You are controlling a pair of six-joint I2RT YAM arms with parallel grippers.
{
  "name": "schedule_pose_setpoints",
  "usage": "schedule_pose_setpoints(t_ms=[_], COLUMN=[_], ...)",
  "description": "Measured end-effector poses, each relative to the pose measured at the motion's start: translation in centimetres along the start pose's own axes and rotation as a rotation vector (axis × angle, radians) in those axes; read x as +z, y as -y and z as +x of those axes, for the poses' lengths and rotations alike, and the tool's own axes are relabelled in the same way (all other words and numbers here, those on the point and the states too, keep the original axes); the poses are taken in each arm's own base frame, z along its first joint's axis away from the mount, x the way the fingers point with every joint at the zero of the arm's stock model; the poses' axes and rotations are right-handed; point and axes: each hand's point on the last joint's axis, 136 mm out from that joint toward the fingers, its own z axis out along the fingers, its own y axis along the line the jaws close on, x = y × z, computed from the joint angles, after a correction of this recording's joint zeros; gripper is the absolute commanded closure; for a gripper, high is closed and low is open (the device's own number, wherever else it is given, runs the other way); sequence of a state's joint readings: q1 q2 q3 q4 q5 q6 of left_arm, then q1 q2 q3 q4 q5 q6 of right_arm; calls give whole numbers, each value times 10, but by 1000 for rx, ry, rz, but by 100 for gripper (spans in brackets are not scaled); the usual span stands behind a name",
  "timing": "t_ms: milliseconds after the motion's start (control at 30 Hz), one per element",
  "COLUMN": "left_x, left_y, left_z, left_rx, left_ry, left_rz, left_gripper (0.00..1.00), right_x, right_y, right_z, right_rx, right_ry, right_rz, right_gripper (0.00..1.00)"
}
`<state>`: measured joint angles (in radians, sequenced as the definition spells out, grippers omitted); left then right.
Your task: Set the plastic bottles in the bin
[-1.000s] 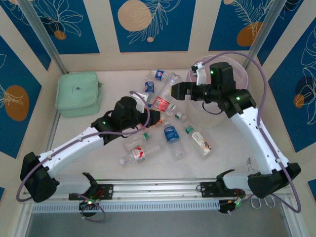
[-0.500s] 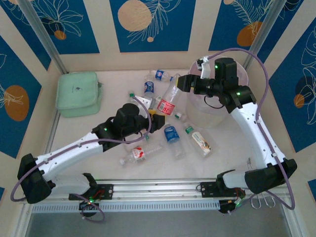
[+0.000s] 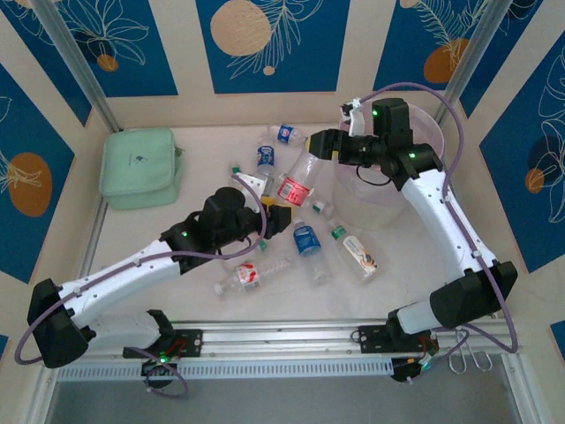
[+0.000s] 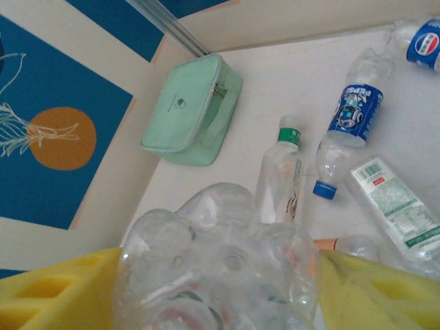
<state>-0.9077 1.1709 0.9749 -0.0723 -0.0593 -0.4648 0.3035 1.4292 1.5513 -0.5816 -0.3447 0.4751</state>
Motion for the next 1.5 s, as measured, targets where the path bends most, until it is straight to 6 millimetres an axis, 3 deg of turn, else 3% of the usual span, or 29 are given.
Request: schedule_pose_setpoints(t_ms=[67,167,267,400,567,767,933,1033,1200,1500], left_x=[0,0,0,-3,-8,-11,-9,-4,0,-8], left_y=[-1,-2,-4,-8,-18,-31,-46,-52,-61,-73], left_z=[1,1,0,0,4,16,32,44,65,92], left_rx=[3,0,4,10,20,31,43,48,53,39], left_ry=[-2,2,5,6,-8,-53,-112,-153,-215,-281], left_rz=[-3,-9,-19,-41,-95,-160,-231,-250,-274,-301], left_gripper=[41,18,9,5,4,0,0,0,0,0], right_x=[0,-3,-15,-44,-103,-177,-211,-208,-177,-104], right_y=[-1,-3,-10,-28,-44,-26,-5,16,64,151], right_z=[-1,-4,-19,-53,-105,-144,-164,-168,-168,-125], right_rx=[-3,-10,-39,-125,-254,-373,-459,-486,-490,-384], right_ry=[2,10,49,148,333,559,678,669,557,236], right_rz=[-4,-6,-5,-7,53,299,505,582,658,676], right_gripper=[43,50,54,57,66,89,99,100,100,100])
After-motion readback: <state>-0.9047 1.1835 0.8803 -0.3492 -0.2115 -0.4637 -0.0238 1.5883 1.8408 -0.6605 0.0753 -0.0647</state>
